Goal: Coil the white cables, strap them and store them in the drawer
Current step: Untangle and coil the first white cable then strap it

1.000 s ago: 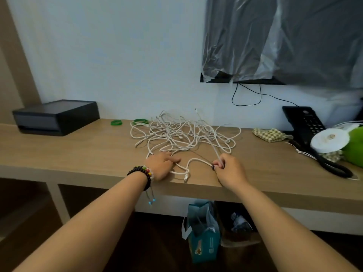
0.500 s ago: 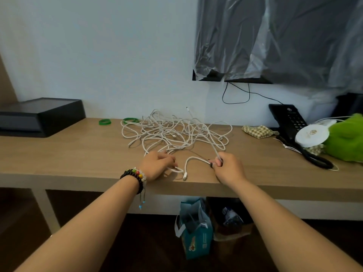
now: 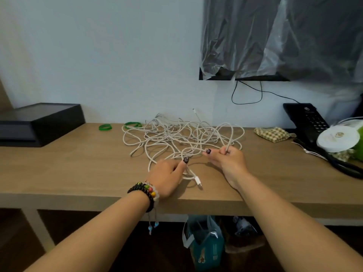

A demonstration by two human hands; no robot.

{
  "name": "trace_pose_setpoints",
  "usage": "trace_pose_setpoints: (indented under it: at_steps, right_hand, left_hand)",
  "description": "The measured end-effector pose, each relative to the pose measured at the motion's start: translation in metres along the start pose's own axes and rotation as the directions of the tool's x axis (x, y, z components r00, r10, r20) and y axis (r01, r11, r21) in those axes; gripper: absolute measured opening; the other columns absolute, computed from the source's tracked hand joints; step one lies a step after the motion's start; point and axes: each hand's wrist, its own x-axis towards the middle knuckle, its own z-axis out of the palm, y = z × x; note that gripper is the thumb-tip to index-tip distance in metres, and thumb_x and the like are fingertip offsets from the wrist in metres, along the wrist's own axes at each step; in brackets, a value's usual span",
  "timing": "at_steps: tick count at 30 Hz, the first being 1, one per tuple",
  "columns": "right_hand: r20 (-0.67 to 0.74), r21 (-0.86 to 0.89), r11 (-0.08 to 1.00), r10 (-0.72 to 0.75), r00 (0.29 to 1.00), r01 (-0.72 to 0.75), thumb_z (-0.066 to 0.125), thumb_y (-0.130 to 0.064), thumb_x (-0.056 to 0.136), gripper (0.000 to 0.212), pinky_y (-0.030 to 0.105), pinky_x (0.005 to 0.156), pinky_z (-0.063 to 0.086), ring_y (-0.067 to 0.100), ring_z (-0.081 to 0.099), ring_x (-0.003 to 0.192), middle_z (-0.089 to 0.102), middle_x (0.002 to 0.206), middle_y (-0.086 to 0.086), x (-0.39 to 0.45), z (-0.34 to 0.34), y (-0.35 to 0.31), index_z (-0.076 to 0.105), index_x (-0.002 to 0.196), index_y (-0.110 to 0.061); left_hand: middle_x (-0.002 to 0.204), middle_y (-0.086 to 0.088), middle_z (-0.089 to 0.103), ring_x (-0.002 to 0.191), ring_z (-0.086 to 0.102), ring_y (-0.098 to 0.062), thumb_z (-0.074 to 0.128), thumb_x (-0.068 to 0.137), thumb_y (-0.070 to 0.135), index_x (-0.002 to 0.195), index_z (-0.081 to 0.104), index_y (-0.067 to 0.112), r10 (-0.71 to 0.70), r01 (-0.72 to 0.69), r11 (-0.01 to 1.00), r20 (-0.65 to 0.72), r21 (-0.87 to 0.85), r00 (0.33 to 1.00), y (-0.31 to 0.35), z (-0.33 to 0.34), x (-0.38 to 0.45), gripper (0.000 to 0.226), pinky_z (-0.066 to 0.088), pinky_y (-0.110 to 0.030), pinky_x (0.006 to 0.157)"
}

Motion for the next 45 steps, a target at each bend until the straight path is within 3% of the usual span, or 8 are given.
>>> trace_pose_setpoints:
  at_steps: [6,10,13,17,21,28,34,45]
  right_hand:
    - [0.013,-0.071,0.997,-0.022,1.000,0.023,0.064,0.004,0.086,0.029,0.040,0.084,0.058,0.026,0.073,0.085,0.072,0.093,0.017,0.019,0.017,0.006,0.042,0.077,-0.012]
    - [-0.182,-0.605,0.734,-0.504,0.844,0.308,0.071,-0.017,0.083,0.060,0.028,0.101,0.037,0.020,0.049,0.120,0.048,0.135,0.006,0.030,0.025,0.014,0.040,0.134,-0.014]
    - [0.068,-0.774,0.427,-0.678,0.732,0.468,0.060,-0.025,0.089,0.062,0.035,0.112,0.023,0.026,0.027,0.137,0.024,0.151,0.011,0.040,0.031,0.023,0.032,0.144,-0.012]
    - [0.409,-0.740,0.180,-0.645,0.646,0.648,0.039,-0.032,0.092,0.041,0.043,0.104,0.035,0.024,0.046,0.118,0.057,0.123,0.008,0.066,0.042,0.033,0.058,0.120,-0.009]
    - [0.467,-0.662,0.260,-0.590,0.658,0.703,0.033,-0.031,0.094,0.036,0.033,0.066,0.038,0.017,0.046,0.071,0.053,0.073,-0.003,0.093,0.043,0.038,0.058,0.077,-0.012]
    - [0.531,-0.604,0.322,-0.519,0.669,0.729,0.051,-0.032,0.090,0.034,0.033,0.072,0.047,0.018,0.060,0.083,0.067,0.091,0.002,0.117,0.048,0.039,0.068,0.111,-0.012]
    - [0.443,-0.492,0.532,-0.529,0.724,0.689,0.057,-0.005,0.093,0.021,0.009,0.062,0.044,-0.001,0.061,0.075,0.062,0.077,-0.018,0.115,0.039,0.012,0.067,0.098,-0.023]
    - [0.465,-0.255,0.939,-0.092,0.880,0.232,0.044,-0.027,0.100,0.038,0.022,0.051,0.034,0.010,0.038,0.050,0.067,0.071,0.007,0.100,0.039,-0.017,0.076,0.083,-0.014]
  left_hand:
    - [0.088,0.000,0.074,0.085,0.068,-0.018,0.052,0.085,0.044,0.081,0.073,0.023,-0.227,0.238,0.905,0.072,-0.353,0.971,-0.007,0.008,0.034,0.030,0.054,-0.039,0.084]
    - [0.072,-0.007,0.068,0.052,0.062,-0.011,0.037,0.105,0.014,0.089,0.062,0.008,-0.315,0.200,0.538,0.024,-0.819,0.949,0.000,0.003,0.056,0.030,0.050,-0.021,0.047]
    - [0.053,-0.002,0.061,0.035,0.047,-0.009,0.031,0.106,0.020,0.093,0.061,0.006,-0.237,0.080,0.618,-0.088,-0.782,0.968,-0.007,-0.003,0.069,0.036,0.037,-0.018,0.036]
    - [0.051,0.002,0.051,0.038,0.039,-0.008,0.033,0.106,0.027,0.091,0.066,0.012,-0.230,0.048,0.611,-0.119,-0.790,0.966,-0.016,-0.003,0.097,0.039,0.031,-0.018,0.040]
    - [0.059,0.003,0.050,0.043,0.042,-0.008,0.030,0.106,0.030,0.088,0.066,0.012,-0.273,0.036,0.384,-0.077,-0.923,0.959,-0.022,-0.001,0.127,0.044,0.034,-0.023,0.046]
    - [0.121,-0.004,0.067,0.114,0.061,-0.021,0.046,0.097,0.025,0.108,0.072,0.012,-0.164,0.087,0.004,0.085,-0.996,0.983,-0.031,-0.017,0.146,0.031,0.051,-0.037,0.093]
    - [0.126,-0.007,0.065,0.122,0.059,-0.024,0.052,0.090,0.019,0.108,0.072,0.017,0.054,0.060,-0.060,0.057,-0.996,0.997,-0.025,-0.029,0.142,0.026,0.048,-0.041,0.100]
    - [0.114,-0.007,0.071,0.103,0.068,-0.018,0.057,0.085,0.016,0.089,0.070,0.011,-0.040,-0.064,0.151,-0.071,-0.986,0.997,-0.028,-0.023,0.146,0.015,0.057,-0.027,0.076]
